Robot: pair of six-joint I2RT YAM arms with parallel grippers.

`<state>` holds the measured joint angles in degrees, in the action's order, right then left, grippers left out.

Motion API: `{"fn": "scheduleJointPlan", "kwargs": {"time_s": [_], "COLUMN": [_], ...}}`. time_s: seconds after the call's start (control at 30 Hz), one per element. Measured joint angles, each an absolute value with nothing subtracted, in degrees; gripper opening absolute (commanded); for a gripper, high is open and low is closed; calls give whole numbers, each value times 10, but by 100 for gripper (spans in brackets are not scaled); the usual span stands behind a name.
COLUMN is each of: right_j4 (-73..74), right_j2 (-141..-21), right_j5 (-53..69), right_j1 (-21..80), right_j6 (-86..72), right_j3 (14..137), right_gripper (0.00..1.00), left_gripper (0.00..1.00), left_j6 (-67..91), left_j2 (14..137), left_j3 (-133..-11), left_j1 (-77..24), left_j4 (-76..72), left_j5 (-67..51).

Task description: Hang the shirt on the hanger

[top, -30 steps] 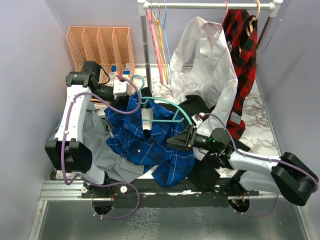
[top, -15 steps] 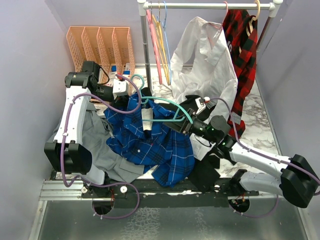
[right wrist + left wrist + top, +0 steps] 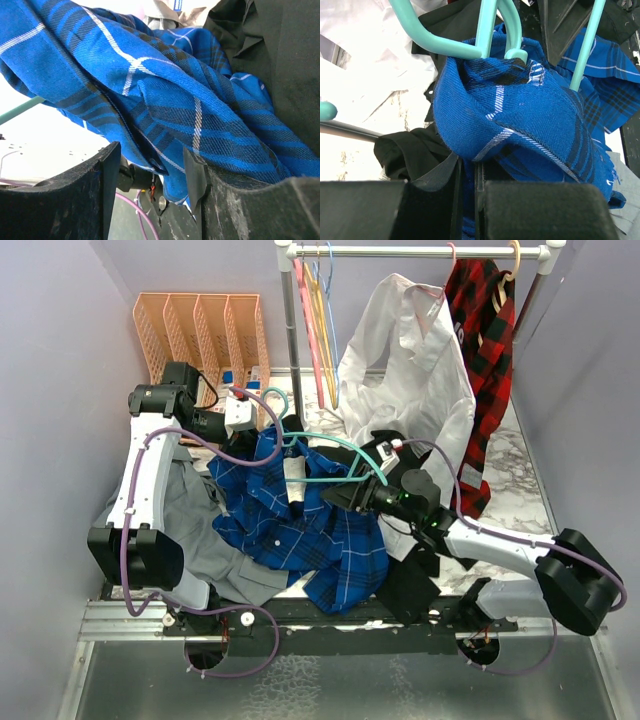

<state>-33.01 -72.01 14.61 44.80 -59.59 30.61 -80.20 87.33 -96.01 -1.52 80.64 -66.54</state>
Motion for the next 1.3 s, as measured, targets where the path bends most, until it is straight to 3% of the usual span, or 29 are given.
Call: {"fn": "scheduleJointPlan", "kwargs": {"time_s": [0.47,0.67,1.0,1.03,1.2,1.3], "right_j4": [-354,-355,-339,-340,-340,-338], "right_j2": [-739,-739,-746,-753,-787,-796], "right_j5": [190,198,205,207,209,209], "right_j1": [472,481,487,488,494,496], "right_j6": [-592,-587,-569,-568,-566,-560], "right_j3": [313,320,342,346,352,352], "right_gripper": [47,40,42,40,6,1], "left_gripper": [0,0,0,0,0,0], "left_j6": [-808,-810,-811,-811,-808,-805], "left_j2": [872,872,863,863,863,863], "left_j3": [-947,-939,-935,-935,-935,-935], "left_j1": [-16,-17,-21,-22,-27,-28], "left_j4": [806,806,806,806,806,806], "left_j5": [-665,-665,-666,-666,-666,-666]}}
